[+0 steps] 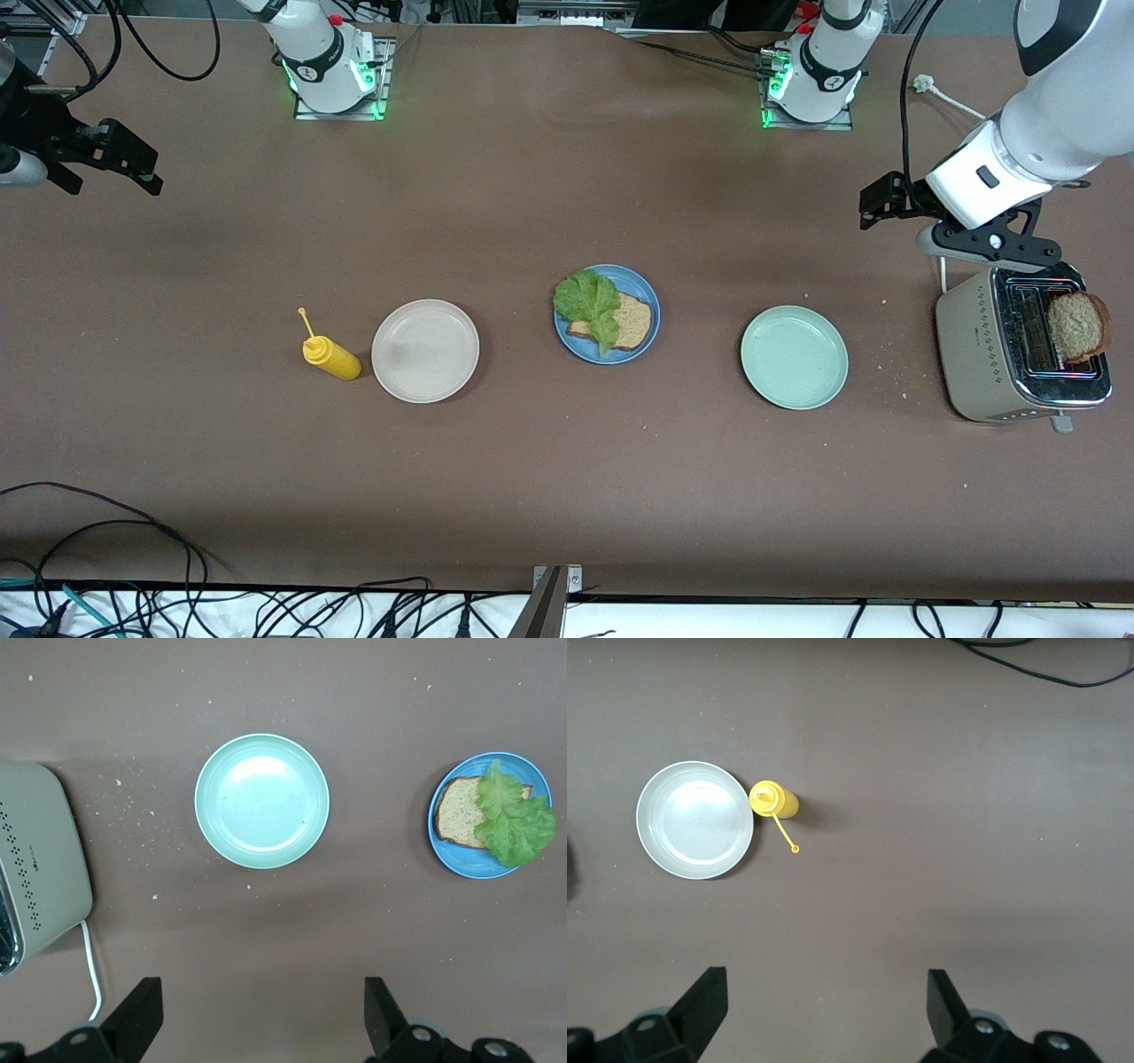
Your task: Make sandwich in blue plate with both arms
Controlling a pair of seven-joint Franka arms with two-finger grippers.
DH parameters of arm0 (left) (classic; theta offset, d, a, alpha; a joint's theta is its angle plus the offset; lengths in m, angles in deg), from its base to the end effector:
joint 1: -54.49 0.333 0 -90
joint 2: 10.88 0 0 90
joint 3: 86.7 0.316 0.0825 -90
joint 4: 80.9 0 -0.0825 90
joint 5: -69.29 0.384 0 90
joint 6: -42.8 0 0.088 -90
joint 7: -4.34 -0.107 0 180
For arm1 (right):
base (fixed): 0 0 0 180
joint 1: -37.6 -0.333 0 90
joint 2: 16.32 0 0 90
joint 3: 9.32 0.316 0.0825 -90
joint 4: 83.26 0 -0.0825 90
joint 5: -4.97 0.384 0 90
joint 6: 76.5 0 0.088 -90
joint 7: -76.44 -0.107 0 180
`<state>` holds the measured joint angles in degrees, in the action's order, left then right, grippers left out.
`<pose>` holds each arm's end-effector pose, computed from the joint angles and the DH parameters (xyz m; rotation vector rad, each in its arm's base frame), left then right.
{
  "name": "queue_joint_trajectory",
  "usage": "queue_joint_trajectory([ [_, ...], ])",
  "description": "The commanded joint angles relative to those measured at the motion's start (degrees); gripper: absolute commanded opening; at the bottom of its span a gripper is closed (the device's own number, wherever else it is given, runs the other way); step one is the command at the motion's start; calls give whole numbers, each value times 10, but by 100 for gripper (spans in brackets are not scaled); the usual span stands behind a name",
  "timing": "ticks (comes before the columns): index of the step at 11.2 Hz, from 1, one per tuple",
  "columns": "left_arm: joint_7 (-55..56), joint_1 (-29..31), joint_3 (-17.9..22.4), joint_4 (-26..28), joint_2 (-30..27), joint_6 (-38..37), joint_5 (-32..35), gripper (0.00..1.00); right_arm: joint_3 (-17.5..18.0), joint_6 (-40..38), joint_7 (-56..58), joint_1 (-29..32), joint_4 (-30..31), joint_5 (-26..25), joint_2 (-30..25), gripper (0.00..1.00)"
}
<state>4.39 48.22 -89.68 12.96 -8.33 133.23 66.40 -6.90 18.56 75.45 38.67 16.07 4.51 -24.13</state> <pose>0.5556 -0.0953 0.5687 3.0834 -0.2435 -0.1676 0.5192 0.0129 0.6281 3.1276 0.0102 0.0969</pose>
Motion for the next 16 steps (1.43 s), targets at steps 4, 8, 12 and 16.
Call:
queue_joint_trajectory([
  [4, -3, 104, 10, -30, 64, 10, 56, 100, 0, -18, 5, 2, -18, -1, 7, 100],
  [8, -72, 196, 10, -74, 140, 39, 101, 100, 0, -21, 5, 2, -18, 0, 7, 100],
  [12, -217, 291, 9, -129, 226, 84, 90, 100, 0, -28, 4, 2, -18, 1, 7, 100],
  [16, -269, 344, 10, -129, 269, 126, 44, 100, 0, -33, 3, 2, -18, 0, 7, 100],
])
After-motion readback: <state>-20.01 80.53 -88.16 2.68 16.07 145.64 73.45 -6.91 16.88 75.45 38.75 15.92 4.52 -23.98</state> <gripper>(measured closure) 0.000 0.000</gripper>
